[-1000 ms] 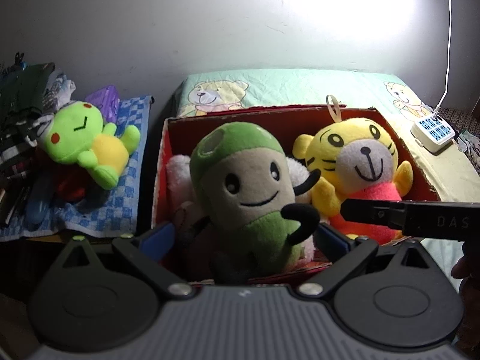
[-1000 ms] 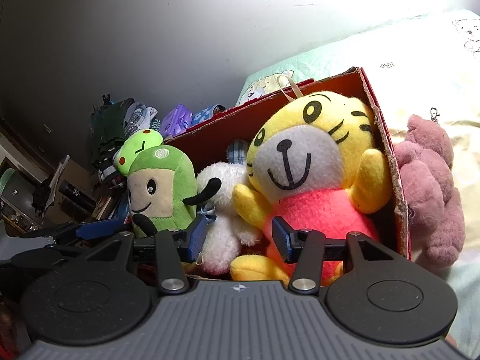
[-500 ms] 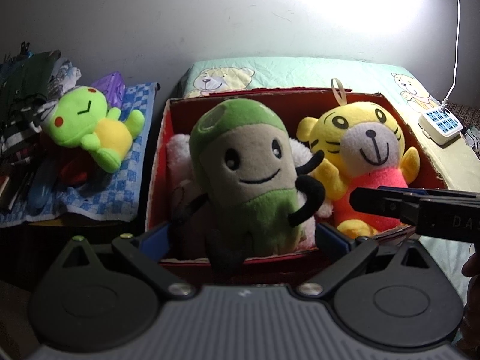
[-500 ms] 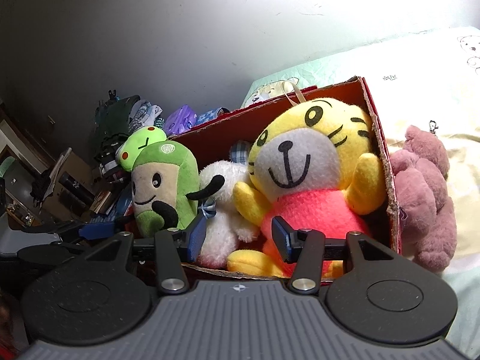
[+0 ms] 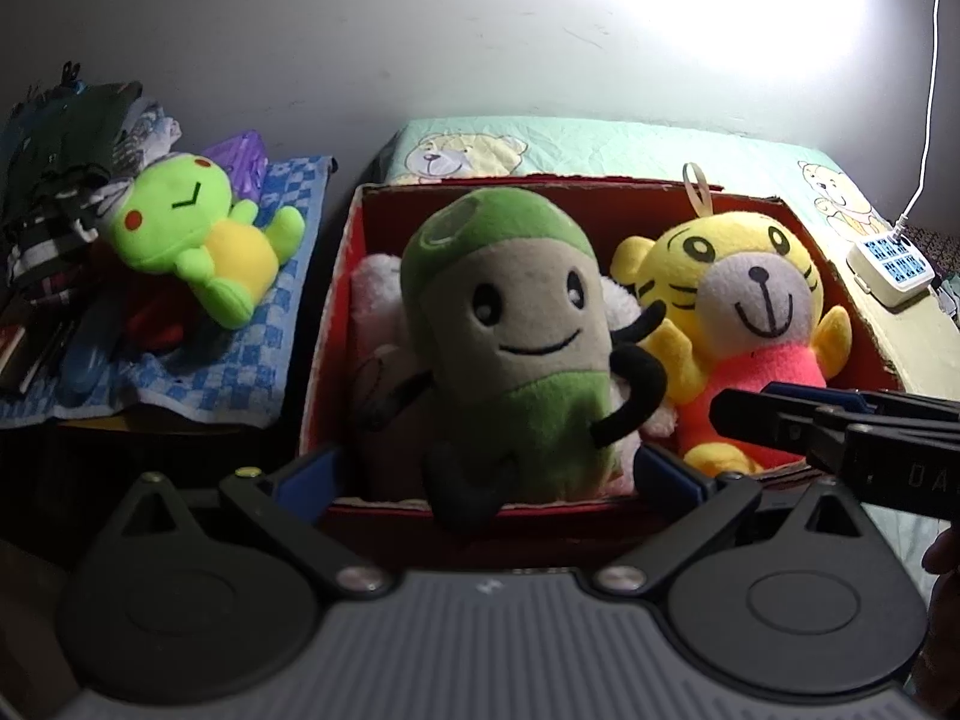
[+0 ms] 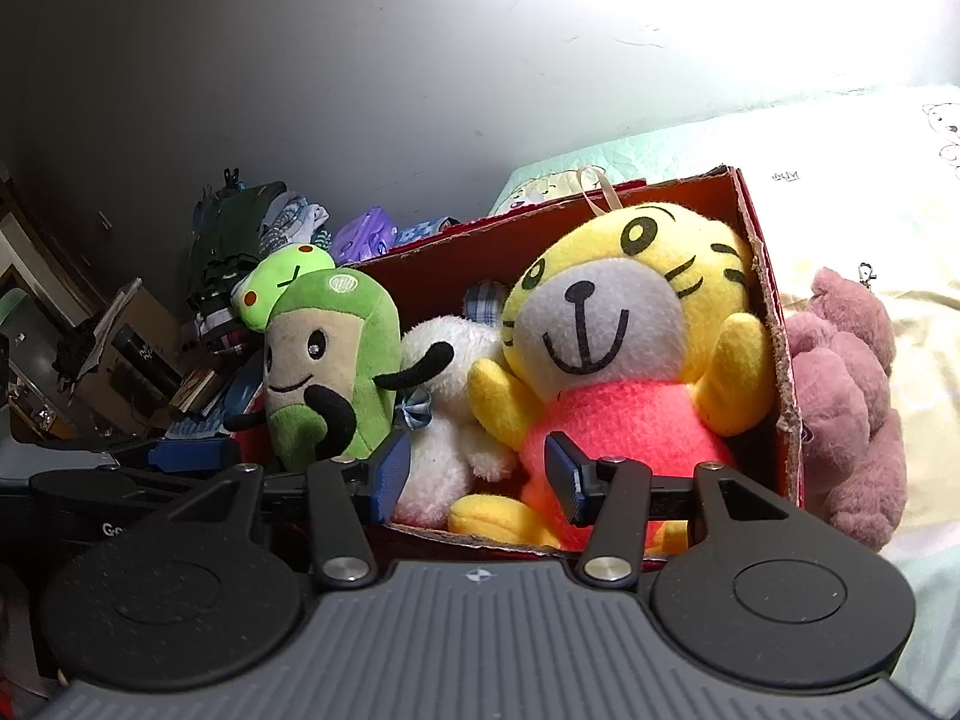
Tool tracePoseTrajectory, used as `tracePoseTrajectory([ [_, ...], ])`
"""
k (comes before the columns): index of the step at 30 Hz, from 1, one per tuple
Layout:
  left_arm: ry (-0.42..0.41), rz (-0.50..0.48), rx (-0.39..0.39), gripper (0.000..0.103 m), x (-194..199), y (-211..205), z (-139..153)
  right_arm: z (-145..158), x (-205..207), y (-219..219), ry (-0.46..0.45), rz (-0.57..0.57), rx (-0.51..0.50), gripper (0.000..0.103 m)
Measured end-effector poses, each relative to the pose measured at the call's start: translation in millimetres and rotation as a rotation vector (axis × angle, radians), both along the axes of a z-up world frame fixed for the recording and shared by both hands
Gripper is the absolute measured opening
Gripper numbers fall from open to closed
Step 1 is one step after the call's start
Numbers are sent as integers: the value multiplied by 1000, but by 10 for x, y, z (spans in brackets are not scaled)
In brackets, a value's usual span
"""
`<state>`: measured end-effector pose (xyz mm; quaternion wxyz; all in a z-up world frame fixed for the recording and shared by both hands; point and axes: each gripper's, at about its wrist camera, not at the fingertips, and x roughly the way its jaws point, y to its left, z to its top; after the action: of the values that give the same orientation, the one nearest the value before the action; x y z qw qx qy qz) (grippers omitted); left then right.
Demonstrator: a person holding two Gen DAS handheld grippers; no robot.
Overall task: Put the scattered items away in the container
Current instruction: 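Open the right gripper and release the green plush in the box, then withdraw the right gripper and move it to the pink teddy bear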
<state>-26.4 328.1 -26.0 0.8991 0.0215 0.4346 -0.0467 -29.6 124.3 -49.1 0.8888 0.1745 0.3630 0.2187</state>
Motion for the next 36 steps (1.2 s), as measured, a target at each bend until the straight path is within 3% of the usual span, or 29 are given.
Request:
tracePoseTrajectory([
  [18,-50,26,15,102,-87,-19,-11,9,-46,32,-8,49,-37,53],
  [22,-85,65,7,102,-123,-28,104,56,-81,-72,-11,66,4,54],
  [29,-202,18,-36,102,-195,-330,442,264,-157,-590,-97,46,139,54],
  [33,-226,-73,-101,102,-210,-683,502,312,-142,-1056,-110,-70,160,54],
  [36,-229,-166,-136,102,-220,-1018,509,217,-59,-1441,-47,-181,120,55],
])
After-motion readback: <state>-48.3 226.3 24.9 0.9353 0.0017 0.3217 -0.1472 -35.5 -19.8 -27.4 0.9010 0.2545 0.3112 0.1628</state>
